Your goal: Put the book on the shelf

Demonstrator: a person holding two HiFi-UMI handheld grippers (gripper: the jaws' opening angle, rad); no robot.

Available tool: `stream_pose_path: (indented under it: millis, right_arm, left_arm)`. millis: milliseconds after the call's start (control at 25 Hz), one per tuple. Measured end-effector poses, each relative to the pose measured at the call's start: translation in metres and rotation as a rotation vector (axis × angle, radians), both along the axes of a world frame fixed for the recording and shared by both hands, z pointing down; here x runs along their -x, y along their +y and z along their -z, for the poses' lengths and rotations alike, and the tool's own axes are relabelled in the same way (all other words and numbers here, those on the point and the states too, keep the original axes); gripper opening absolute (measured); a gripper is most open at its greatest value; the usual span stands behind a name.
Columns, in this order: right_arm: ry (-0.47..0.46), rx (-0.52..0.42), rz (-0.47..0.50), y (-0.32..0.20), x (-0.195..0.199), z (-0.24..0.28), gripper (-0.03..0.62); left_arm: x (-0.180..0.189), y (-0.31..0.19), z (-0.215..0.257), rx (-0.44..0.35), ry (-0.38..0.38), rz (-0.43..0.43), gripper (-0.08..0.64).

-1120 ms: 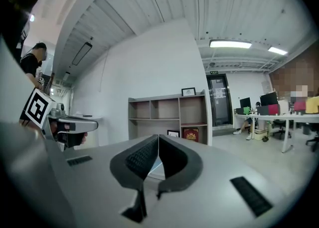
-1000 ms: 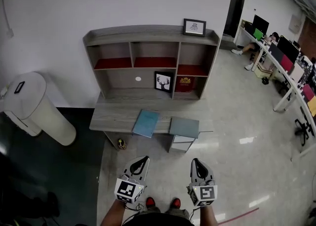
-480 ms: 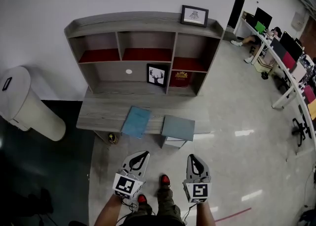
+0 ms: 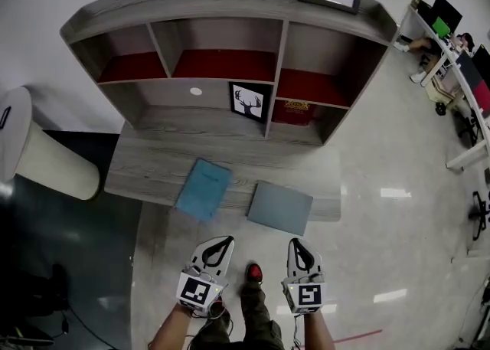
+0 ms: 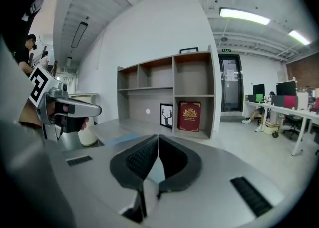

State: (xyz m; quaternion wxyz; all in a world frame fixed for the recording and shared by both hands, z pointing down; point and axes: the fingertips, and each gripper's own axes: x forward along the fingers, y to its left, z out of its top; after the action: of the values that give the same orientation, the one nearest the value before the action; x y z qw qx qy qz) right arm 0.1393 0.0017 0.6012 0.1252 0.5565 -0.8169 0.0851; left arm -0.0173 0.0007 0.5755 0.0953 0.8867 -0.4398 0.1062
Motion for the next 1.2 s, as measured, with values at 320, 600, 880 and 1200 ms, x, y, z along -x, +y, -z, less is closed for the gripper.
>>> stream_pose_path:
  millis: [320, 600, 880, 1200]
  right_arm:
    - [-0.002, 0.089, 0.039, -0.027, -0.008, -0.075, 0.029]
    - [0.163, 0.11, 0.109, -0.035, -0.007, -0.121, 0.031]
    - [0.446, 0.097, 0.25, -0.039, 0.007, -0.14, 0.177]
    - [0.675, 0.093, 0.313, -0.033, 0.006, -0.194, 0.238]
  left_arm:
    - [-0.014, -0.022, -0.068, 0.075, -0.036, 0.009, 0.005]
    - [-0.022, -0.023, -0.098, 0.124, -0.053, 0.008, 0.005]
    - [-0.024, -0.016, -0.107, 0.156, -0.062, 0.005, 0.005]
    - [-0.017, -0.009, -0.124, 0.178, -0.079, 0.01, 0.005]
